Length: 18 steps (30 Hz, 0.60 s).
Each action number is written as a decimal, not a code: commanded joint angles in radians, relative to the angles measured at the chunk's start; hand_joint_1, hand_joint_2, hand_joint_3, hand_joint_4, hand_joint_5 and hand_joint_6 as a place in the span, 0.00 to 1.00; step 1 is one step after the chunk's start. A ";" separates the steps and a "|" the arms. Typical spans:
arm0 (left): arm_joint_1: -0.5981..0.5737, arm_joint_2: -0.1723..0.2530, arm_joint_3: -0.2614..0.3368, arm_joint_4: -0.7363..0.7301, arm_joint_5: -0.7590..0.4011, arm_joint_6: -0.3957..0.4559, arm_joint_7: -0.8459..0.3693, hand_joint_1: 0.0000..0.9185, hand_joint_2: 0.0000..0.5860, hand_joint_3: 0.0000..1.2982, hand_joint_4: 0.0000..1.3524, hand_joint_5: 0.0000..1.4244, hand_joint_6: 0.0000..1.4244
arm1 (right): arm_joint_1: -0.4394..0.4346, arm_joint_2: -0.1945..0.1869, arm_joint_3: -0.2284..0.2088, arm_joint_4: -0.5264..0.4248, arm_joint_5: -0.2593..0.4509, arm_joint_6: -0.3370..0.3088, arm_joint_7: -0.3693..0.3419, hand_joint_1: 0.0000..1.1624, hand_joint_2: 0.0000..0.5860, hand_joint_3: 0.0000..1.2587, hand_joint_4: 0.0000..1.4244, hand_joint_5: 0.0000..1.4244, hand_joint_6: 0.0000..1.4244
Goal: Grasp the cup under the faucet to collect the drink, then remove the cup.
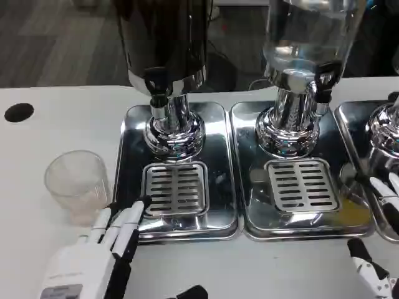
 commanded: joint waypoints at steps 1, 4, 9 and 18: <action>0.012 0.002 0.003 -0.018 0.001 -0.003 0.013 0.00 0.11 0.05 0.00 0.03 0.13 | 0.007 -0.001 -0.003 -0.018 0.009 -0.014 0.004 0.47 0.72 0.09 0.00 0.00 0.00; 0.016 0.003 0.004 -0.025 0.001 -0.003 0.011 0.00 0.11 0.05 0.00 0.03 0.13 | 0.011 -0.003 -0.007 -0.021 0.012 -0.016 0.004 0.47 0.72 0.09 0.00 0.00 0.00; 0.023 0.001 0.002 -0.033 0.004 -0.002 0.011 0.00 0.11 0.05 0.00 0.03 0.13 | 0.014 -0.004 -0.011 -0.020 0.018 -0.022 0.004 0.47 0.72 0.09 0.00 0.00 0.00; 0.022 -0.002 -0.001 -0.028 0.004 -0.001 0.014 0.00 0.11 0.05 0.00 0.03 0.13 | 0.012 -0.003 -0.012 -0.013 0.026 -0.025 0.006 0.47 0.72 0.09 0.00 0.00 0.00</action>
